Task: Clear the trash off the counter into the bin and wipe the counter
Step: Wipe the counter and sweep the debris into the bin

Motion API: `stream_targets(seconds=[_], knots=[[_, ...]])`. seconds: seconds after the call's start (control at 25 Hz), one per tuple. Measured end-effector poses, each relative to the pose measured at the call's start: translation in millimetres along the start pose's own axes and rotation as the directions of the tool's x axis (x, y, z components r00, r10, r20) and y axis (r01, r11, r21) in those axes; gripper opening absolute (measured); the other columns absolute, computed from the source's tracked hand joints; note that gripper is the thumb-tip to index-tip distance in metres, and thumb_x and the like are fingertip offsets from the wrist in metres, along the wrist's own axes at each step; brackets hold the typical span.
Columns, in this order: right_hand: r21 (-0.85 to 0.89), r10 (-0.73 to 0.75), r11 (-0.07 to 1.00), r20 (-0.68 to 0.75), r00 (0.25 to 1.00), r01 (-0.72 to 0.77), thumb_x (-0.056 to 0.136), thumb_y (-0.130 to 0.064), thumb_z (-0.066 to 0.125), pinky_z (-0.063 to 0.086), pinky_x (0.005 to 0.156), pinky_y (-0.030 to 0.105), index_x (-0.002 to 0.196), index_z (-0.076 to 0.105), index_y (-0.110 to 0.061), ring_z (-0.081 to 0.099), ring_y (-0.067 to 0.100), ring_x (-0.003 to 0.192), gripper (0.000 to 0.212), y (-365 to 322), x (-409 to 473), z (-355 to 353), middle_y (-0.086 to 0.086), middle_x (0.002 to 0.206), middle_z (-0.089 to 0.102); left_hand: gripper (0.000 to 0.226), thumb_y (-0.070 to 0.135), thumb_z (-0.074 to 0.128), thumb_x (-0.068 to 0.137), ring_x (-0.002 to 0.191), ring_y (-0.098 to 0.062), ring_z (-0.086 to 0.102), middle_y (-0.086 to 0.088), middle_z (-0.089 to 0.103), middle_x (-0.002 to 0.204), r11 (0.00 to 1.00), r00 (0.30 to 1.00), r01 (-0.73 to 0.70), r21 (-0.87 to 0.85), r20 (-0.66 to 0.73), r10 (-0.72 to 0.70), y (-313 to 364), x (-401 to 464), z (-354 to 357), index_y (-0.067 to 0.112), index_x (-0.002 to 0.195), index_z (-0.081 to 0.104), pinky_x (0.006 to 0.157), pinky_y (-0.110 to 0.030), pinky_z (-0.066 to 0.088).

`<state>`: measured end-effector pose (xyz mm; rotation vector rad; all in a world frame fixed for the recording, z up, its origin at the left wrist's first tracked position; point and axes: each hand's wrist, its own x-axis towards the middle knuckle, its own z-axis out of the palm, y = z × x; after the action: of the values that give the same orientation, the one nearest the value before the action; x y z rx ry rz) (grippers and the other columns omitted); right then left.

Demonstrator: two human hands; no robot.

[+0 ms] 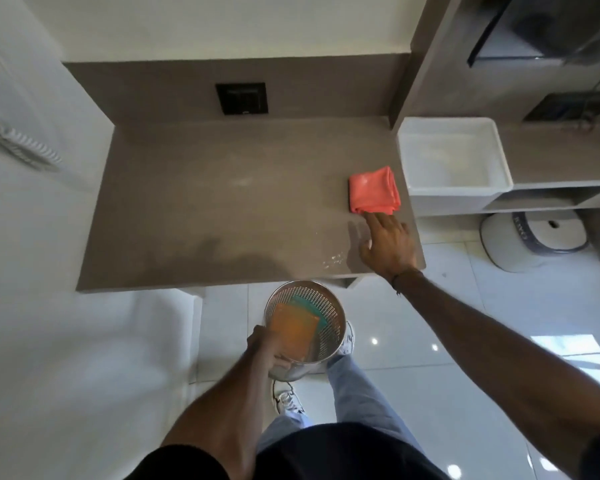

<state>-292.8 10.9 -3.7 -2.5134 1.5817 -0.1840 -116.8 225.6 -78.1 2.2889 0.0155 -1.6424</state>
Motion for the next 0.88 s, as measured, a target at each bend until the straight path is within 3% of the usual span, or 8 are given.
stream_targets(seconds=[0.12, 0.2, 0.28, 0.44, 0.6, 0.72, 0.8, 0.88], knots=[[-0.178, -0.04, 0.981, 0.169, 0.985, 0.071, 0.08, -0.034, 0.067, 0.031, 0.117, 0.055, 0.153, 0.033, -0.018, 0.037, 0.034, 0.145, 0.083, 21, 56, -5, 0.012, 0.155, 0.039, 0.049, 0.031, 0.058, 0.104, 0.087, -0.047, 0.079, -0.031, 0.061, 0.139, 0.998, 0.999, -0.003, 0.056, -0.044, 0.006, 17, 6, 8, 0.0, 0.139, 0.046, 0.055, -0.049, 0.067], [-0.259, -0.055, 0.955, 0.319, 0.946, 0.143, 0.078, -0.039, 0.071, 0.026, 0.12, 0.058, 0.157, 0.022, -0.021, 0.027, 0.036, 0.149, 0.095, 35, 87, -5, 0.011, 0.159, 0.03, 0.041, 0.027, 0.056, 0.105, 0.078, -0.046, 0.079, -0.031, 0.062, 0.136, 0.998, 0.997, 0.001, 0.07, -0.072, 0.005, 26, 12, 11, 0.0, 0.134, 0.047, 0.064, -0.054, 0.068], [-0.301, -0.07, 0.931, 0.406, 0.911, 0.206, 0.077, -0.043, 0.071, 0.031, 0.117, 0.055, 0.156, 0.021, -0.022, 0.03, 0.037, 0.145, 0.096, 44, 109, 1, 0.01, 0.156, 0.031, 0.035, 0.022, 0.056, 0.105, 0.085, -0.049, 0.079, -0.031, 0.062, 0.135, 0.996, 0.995, 0.004, 0.084, -0.096, 0.004, 32, 18, 13, -0.001, 0.13, 0.048, 0.069, -0.057, 0.068], [-0.288, -0.086, 0.937, 0.357, 0.93, 0.197, 0.076, -0.037, 0.074, 0.049, 0.099, 0.05, 0.145, 0.037, -0.019, 0.045, 0.041, 0.13, 0.08, 42, 126, 20, 0.01, 0.141, 0.048, 0.039, 0.028, 0.054, 0.106, 0.084, -0.049, 0.079, -0.031, 0.063, 0.134, 0.996, 0.995, 0.01, 0.088, -0.103, -0.001, 34, 29, 16, 0.0, 0.132, 0.049, 0.065, -0.055, 0.068], [-0.271, -0.064, 0.951, 0.306, 0.95, 0.152, 0.082, -0.027, 0.07, 0.052, 0.088, 0.046, 0.132, 0.051, -0.015, 0.051, 0.042, 0.119, 0.054, 19, 136, 22, 0.012, 0.131, 0.058, 0.034, 0.024, 0.055, 0.105, 0.086, -0.049, 0.079, -0.031, 0.064, 0.132, 0.998, 0.995, 0.011, 0.07, -0.095, -0.004, 26, 34, 13, 0.0, 0.129, 0.052, 0.065, -0.056, 0.068], [-0.182, -0.216, 0.938, 0.354, 0.91, 0.294, 0.089, -0.021, 0.059, 0.05, 0.089, 0.043, 0.137, 0.051, -0.021, 0.049, 0.04, 0.124, 0.049, -17, 112, 30, 0.01, 0.138, 0.056, 0.037, 0.026, 0.058, 0.104, 0.086, -0.047, 0.08, -0.03, 0.065, 0.132, 0.998, 0.997, 0.007, 0.061, -0.079, -0.002, 18, 34, 6, 0.0, 0.129, 0.052, 0.063, -0.055, 0.068], [-0.139, -0.346, 0.892, 0.4, 0.849, 0.429, 0.09, -0.019, 0.057, 0.05, 0.092, 0.043, 0.144, 0.046, -0.024, 0.048, 0.039, 0.126, 0.056, -36, 71, 40, 0.008, 0.143, 0.053, 0.04, 0.03, 0.06, 0.103, 0.082, -0.046, 0.081, -0.03, 0.066, 0.132, 0.998, 0.997, 0.005, 0.056, -0.08, 0.0, 13, 35, 1, 0.001, 0.13, 0.052, 0.058, -0.053, 0.067], [-0.095, -0.389, 0.879, 0.423, 0.818, 0.467, 0.092, -0.018, 0.059, 0.053, 0.093, 0.046, 0.149, 0.041, -0.025, 0.047, 0.037, 0.128, 0.06, -42, 25, 43, 0.005, 0.146, 0.05, 0.043, 0.033, 0.059, 0.103, 0.073, -0.043, 0.081, -0.029, 0.067, 0.13, 0.997, 0.996, 0.007, 0.079, -0.093, 0.0, 10, 37, -3, 0.0, 0.131, 0.051, 0.059, -0.052, 0.068]])
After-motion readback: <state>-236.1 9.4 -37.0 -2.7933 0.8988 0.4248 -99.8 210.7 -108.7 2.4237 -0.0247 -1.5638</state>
